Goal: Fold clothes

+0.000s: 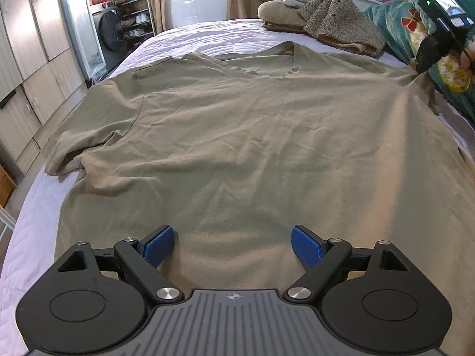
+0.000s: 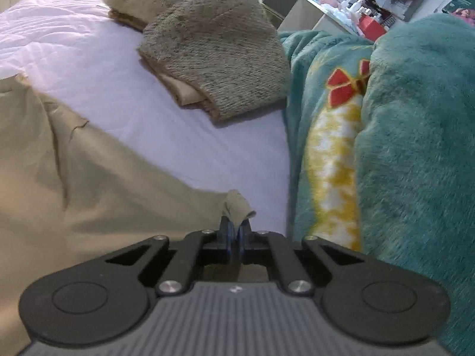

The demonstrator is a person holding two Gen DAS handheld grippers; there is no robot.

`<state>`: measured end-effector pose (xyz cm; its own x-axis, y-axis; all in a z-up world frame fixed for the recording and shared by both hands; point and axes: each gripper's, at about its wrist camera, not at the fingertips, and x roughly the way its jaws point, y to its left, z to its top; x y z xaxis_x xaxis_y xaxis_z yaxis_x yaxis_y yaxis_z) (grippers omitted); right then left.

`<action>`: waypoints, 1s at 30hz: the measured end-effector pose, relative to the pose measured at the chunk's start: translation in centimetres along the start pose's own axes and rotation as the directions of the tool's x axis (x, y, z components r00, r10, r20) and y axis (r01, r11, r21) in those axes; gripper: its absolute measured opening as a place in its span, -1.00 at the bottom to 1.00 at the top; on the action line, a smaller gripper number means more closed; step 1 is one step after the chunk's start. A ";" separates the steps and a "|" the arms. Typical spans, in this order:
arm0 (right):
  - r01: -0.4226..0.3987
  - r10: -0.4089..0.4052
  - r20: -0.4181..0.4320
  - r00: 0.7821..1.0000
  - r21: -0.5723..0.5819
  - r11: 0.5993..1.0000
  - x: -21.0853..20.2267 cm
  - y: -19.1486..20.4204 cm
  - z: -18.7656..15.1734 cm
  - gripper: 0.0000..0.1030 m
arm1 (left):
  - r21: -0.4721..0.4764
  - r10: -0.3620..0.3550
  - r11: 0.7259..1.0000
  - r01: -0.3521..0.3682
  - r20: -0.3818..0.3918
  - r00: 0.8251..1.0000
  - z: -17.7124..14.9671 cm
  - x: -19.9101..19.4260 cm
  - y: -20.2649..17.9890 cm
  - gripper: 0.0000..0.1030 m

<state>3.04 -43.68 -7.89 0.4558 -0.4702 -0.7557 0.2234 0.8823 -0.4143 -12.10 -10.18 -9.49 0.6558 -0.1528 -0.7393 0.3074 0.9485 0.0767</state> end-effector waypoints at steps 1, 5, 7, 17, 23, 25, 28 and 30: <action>-0.014 0.014 0.005 1.000 -0.029 0.999 0.1 0.5 0.0 -0.87 | 0.000 -0.001 1.000 0.001 -0.002 1.000 0.0 0.0 0.0 0.69; -0.030 0.029 -0.013 0.999 -0.083 0.996 0.2 1.8 -0.3 -0.54 | -0.013 -0.013 1.000 0.013 -0.015 1.000 0.4 -0.4 0.6 0.69; 0.028 -0.026 0.044 0.999 -0.048 0.998 -1.2 1.9 -0.6 -0.14 | -0.032 -0.004 0.999 0.004 0.007 1.000 1.2 -1.1 1.5 0.69; -0.590 0.509 0.386 0.769 0.123 0.798 -11.5 9.3 -9.2 1.00 | -0.129 0.161 0.982 -0.140 0.171 0.972 12.4 0.6 10.9 0.70; -0.664 0.531 0.480 0.698 0.158 0.730 -9.8 9.7 -11.4 1.00 | -0.113 0.298 0.951 -0.286 0.111 0.948 15.2 7.2 16.0 0.70; -0.682 0.501 0.513 0.697 0.257 0.685 -8.9 8.0 -11.9 1.00 | -0.130 0.300 0.948 -0.292 0.047 0.953 14.7 9.5 17.8 0.70; -0.703 0.477 0.526 0.704 0.415 0.578 -6.1 5.8 -12.1 1.00 | -0.137 0.252 0.957 -0.257 -0.054 0.966 13.0 12.2 19.0 0.70; -0.713 0.488 0.522 0.699 0.455 0.534 -5.0 5.4 -12.3 1.00 | -0.151 0.248 0.957 -0.249 -0.028 0.968 12.6 12.4 18.9 0.70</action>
<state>-8.67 -36.81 -12.58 0.8779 0.1126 -0.4655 0.1860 0.8155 0.5481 10.51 2.36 -8.74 0.6921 0.0948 -0.7155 0.0267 0.9873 0.1566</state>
